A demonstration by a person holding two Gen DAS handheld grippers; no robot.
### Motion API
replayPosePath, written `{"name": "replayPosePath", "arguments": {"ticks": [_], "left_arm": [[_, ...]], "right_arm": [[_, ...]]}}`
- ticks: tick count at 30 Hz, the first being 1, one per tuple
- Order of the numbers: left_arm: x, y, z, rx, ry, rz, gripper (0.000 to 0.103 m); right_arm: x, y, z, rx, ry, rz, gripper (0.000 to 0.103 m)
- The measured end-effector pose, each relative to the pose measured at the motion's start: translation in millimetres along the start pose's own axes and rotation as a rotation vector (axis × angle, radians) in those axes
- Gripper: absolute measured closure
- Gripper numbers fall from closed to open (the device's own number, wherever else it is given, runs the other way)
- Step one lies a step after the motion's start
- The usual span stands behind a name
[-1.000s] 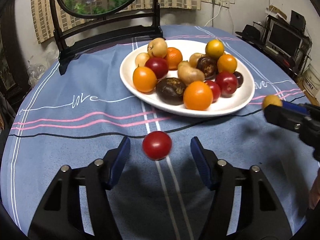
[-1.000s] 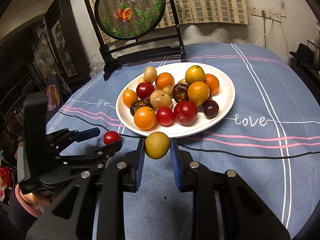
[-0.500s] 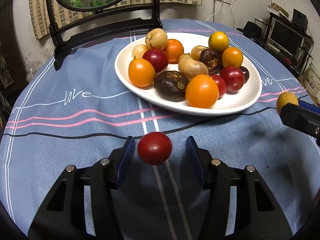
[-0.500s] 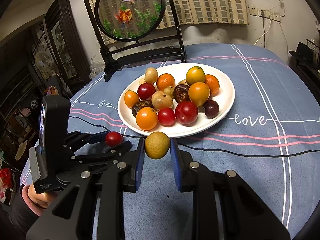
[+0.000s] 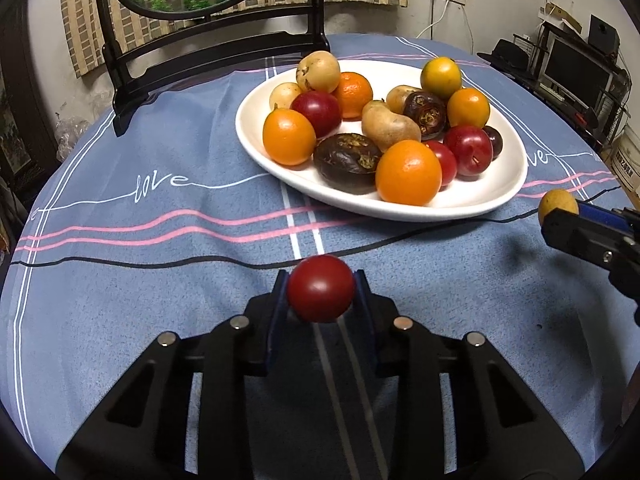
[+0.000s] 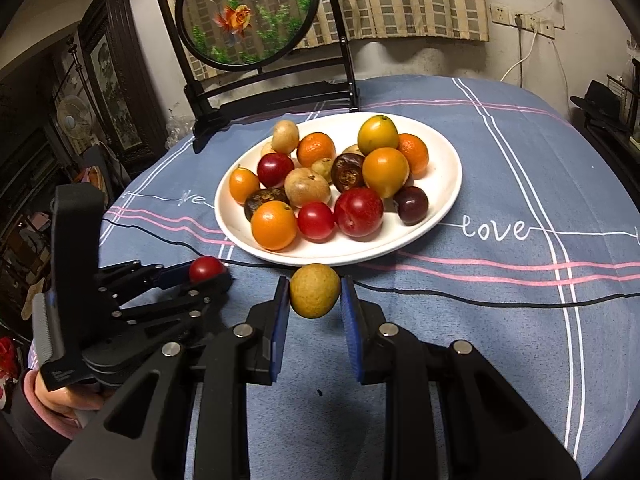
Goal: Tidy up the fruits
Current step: 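Grasp the last yellow-green fruit with the right tool while the left tool grasps the red tomato, then place the red tomato and yellow-green fruit on the white plate with both tools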
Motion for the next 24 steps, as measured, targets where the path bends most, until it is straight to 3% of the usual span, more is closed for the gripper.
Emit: {"name": "replayPosePath", "arguments": {"ticks": [9,19,24], "left_arm": [[-11.1,5.2,3.9,-0.072,0.047,0.004,0.071],[-55.0,21.2,-5.2,-0.088,0.064,-0.092,0.071],[-75.9,6.3,-13.2,-0.078,0.087,-0.156,0.071]], "right_arm": [[-5.0,12.0,-3.8,0.015,0.013,-0.007,0.077],[-23.4,28.9,13.5,-0.012,-0.034,-0.037,0.077],[-37.7,16.6,20.8,-0.034,-0.052,-0.097,0.077]]}}
Point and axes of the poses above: each gripper's, at about its wrist camera, not at the fingertips, and x roughly the way its jaws point, z to its left, y to its underside, the point moved 9 cm from there along x, roughly the way its jaws point, and after that the axes turned 3 degrees about z, right-handed, at the moved point
